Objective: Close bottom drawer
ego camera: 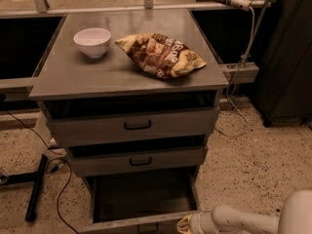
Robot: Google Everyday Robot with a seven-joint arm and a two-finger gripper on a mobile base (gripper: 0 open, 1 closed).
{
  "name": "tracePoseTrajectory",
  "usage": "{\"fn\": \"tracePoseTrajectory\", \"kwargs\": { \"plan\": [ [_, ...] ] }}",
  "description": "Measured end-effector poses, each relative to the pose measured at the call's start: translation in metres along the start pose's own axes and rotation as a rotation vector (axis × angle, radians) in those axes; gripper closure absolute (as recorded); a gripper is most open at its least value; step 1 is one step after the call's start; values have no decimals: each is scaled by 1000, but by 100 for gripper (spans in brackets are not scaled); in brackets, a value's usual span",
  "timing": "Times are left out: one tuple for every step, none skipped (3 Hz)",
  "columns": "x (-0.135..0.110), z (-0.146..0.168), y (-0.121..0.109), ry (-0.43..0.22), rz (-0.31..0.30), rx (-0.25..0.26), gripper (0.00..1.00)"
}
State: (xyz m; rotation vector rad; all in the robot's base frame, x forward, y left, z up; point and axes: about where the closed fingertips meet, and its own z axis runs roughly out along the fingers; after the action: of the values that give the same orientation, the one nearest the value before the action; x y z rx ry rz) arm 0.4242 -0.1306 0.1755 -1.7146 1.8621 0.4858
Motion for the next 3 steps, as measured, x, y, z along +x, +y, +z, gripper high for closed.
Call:
{"fn": "tracePoseTrajectory", "kwargs": {
  "plan": [
    [1, 1, 0, 0, 1, 1, 82],
    [1, 1, 0, 0, 1, 1, 59],
    [1, 1, 0, 0, 1, 1, 35]
  ]
}}
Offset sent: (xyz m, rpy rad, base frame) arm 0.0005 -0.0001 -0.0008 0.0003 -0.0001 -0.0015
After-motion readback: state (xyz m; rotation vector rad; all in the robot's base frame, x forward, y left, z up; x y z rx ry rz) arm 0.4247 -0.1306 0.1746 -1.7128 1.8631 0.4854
